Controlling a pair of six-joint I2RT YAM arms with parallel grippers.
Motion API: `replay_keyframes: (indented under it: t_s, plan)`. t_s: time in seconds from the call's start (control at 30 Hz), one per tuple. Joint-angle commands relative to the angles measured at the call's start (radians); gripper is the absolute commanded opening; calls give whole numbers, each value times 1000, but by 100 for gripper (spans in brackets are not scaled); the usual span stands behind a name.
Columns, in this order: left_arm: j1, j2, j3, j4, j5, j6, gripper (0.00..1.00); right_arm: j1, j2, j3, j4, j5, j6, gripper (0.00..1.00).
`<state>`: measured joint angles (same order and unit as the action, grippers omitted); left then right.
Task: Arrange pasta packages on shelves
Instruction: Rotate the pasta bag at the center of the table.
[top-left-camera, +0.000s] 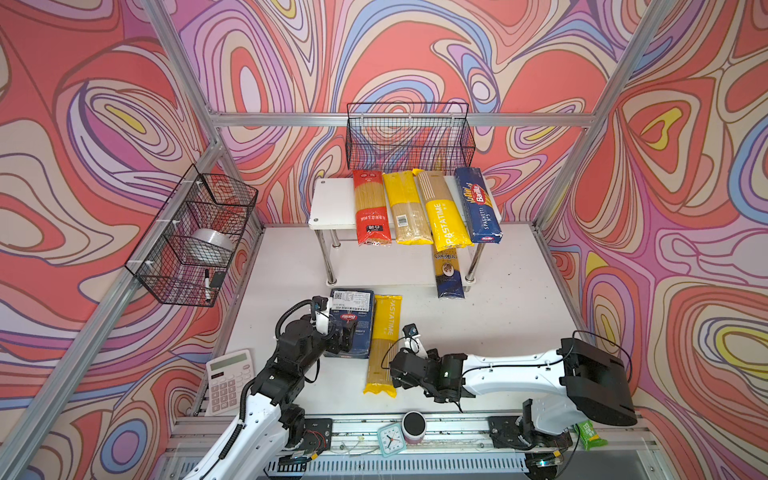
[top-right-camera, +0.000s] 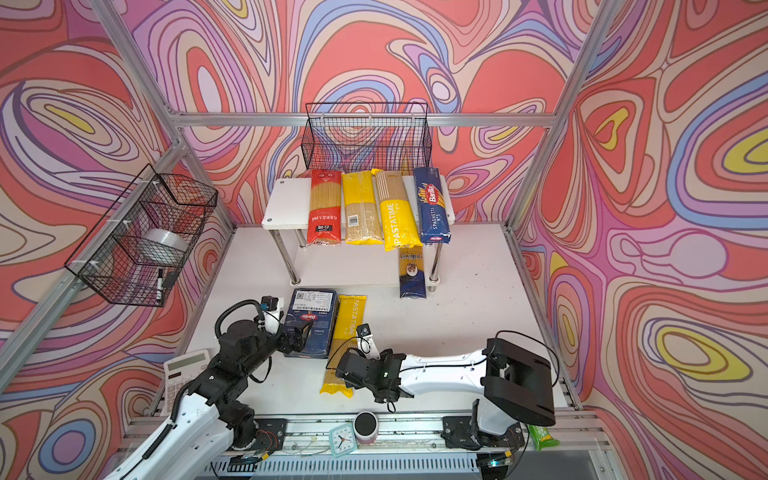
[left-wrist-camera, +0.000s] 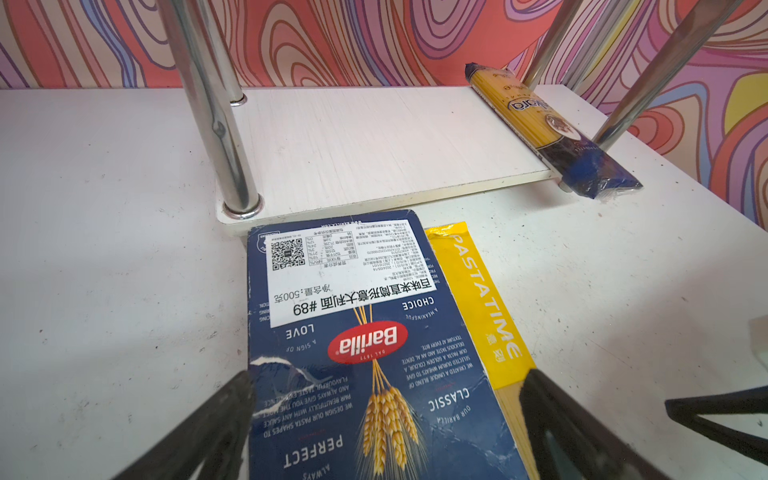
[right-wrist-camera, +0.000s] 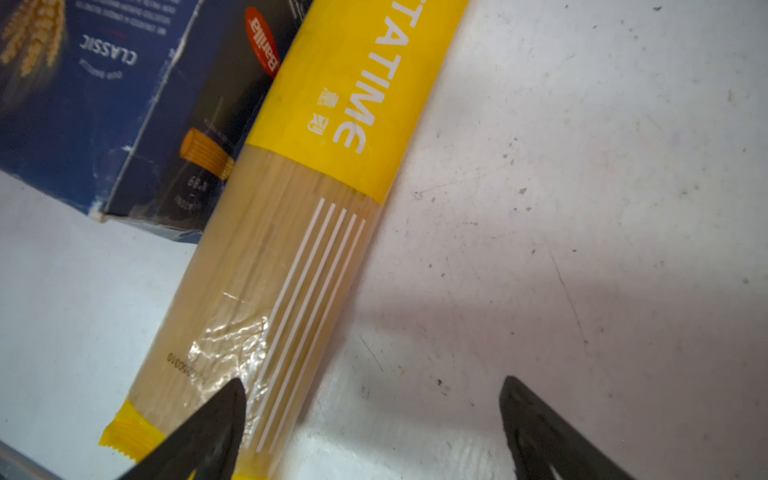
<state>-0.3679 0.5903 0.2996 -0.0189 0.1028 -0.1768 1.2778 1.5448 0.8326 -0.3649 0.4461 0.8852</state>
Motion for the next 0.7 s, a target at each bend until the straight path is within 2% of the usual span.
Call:
replay_keyframes:
  t_s: [0.0, 0.37, 0.57, 0.67]
  plan:
    - [-7, 0, 11, -12, -8, -3, 100, 6, 11, 17, -13, 25, 27, 98]
    - [-8, -4, 10, -13, -10, -3, 100, 6, 169, 133, 47, -29, -40, 98]
    - [-8, 4, 13, -12, -6, -3, 100, 6, 251, 189, -14, -23, -44, 98]
    - [-7, 4, 13, -12, -6, -3, 100, 6, 233, 160, -33, 1, -22, 98]
